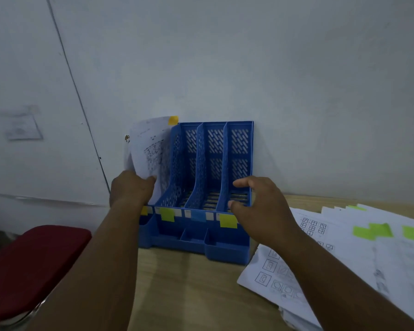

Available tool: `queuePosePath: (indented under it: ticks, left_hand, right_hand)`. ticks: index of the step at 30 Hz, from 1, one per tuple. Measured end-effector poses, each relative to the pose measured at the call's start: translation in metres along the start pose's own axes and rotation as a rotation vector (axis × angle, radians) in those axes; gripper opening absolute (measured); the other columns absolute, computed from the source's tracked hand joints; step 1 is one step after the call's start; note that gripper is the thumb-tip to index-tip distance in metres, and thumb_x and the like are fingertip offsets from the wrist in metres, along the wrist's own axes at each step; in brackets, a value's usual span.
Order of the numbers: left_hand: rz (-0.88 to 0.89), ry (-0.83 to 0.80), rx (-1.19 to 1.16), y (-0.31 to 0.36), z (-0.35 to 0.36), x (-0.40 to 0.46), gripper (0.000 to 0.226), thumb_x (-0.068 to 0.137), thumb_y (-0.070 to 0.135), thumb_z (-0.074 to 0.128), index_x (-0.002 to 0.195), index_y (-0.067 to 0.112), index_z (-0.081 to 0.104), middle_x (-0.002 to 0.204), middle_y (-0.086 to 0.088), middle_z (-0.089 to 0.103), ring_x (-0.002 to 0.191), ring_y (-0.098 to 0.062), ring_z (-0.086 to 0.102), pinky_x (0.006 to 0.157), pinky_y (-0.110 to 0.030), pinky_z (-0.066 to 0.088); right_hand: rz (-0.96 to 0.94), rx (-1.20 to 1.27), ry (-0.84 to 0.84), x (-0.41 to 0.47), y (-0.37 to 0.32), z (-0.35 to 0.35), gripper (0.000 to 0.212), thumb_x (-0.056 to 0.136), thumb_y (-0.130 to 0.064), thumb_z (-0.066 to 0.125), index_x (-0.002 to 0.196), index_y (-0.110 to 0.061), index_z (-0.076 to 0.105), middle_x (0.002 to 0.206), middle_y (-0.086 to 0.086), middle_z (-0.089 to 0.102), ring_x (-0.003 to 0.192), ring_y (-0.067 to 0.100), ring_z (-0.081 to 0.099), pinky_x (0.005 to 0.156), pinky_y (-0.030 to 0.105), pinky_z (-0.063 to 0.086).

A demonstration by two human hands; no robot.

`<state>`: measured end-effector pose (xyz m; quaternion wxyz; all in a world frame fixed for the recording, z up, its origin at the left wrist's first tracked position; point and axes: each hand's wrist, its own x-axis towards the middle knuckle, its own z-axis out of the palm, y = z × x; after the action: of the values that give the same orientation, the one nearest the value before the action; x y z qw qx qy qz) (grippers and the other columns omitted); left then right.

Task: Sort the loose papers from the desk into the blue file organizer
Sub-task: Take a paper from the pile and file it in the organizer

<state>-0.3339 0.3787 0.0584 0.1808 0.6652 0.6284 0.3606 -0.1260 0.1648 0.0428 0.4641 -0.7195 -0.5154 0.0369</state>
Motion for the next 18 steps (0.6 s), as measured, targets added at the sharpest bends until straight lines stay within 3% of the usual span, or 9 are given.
queuePosePath:
  ticks: [4,6,9,13,18]
  left_hand:
    - [0.066,0.24,-0.173,0.021,0.0,-0.043,0.069,0.084,0.047,0.076,0.131,0.006,0.046,0.129,-0.022,0.053,0.11,-0.039,0.058,0.084,-0.044,0.05]
    - [0.114,0.347,-0.214,0.033,0.005,-0.072,0.07,0.083,0.044,0.078,0.133,0.014,0.039,0.132,-0.019,0.043,0.108,-0.039,0.056,0.081,-0.043,0.048]
    - [0.245,0.417,-0.278,0.049,0.022,-0.113,0.059,0.084,0.038,0.078,0.124,0.015,0.042,0.124,-0.014,0.046,0.1,-0.033,0.055,0.07,-0.037,0.042]
    - [0.46,0.175,-0.287,0.073,0.053,-0.167,0.032,0.088,0.04,0.074,0.108,0.024,0.054,0.096,0.002,0.053,0.083,-0.017,0.054,0.067,-0.031,0.04]
    - [0.543,-0.255,-0.361,0.104,0.093,-0.232,0.021,0.086,0.037,0.075,0.104,0.028,0.067,0.098,0.013,0.064,0.092,-0.005,0.059,0.078,-0.026,0.051]
  right_hand:
    - [0.004,0.011,0.009,-0.006,0.0,-0.008,0.04,0.087,-0.032,0.074,0.122,-0.04,0.057,0.131,-0.011,0.05,0.124,0.01,0.045,0.095,0.023,0.033]
    - [0.016,0.018,0.01,-0.012,0.002,-0.015,0.041,0.087,-0.032,0.074,0.124,-0.038,0.057,0.132,-0.011,0.05,0.125,0.011,0.045,0.097,0.024,0.034]
    - [0.046,0.018,0.027,-0.023,0.009,-0.025,0.042,0.087,-0.033,0.073,0.126,-0.037,0.058,0.133,-0.01,0.05,0.127,0.011,0.045,0.101,0.025,0.036]
    - [0.096,-0.001,0.065,-0.043,0.024,-0.047,0.041,0.087,-0.034,0.073,0.125,-0.037,0.057,0.133,-0.01,0.051,0.126,0.011,0.046,0.102,0.026,0.039]
    - [0.163,-0.061,0.152,-0.071,0.058,-0.083,0.038,0.084,-0.039,0.073,0.119,-0.039,0.06,0.128,-0.013,0.054,0.126,0.012,0.048,0.105,0.031,0.041]
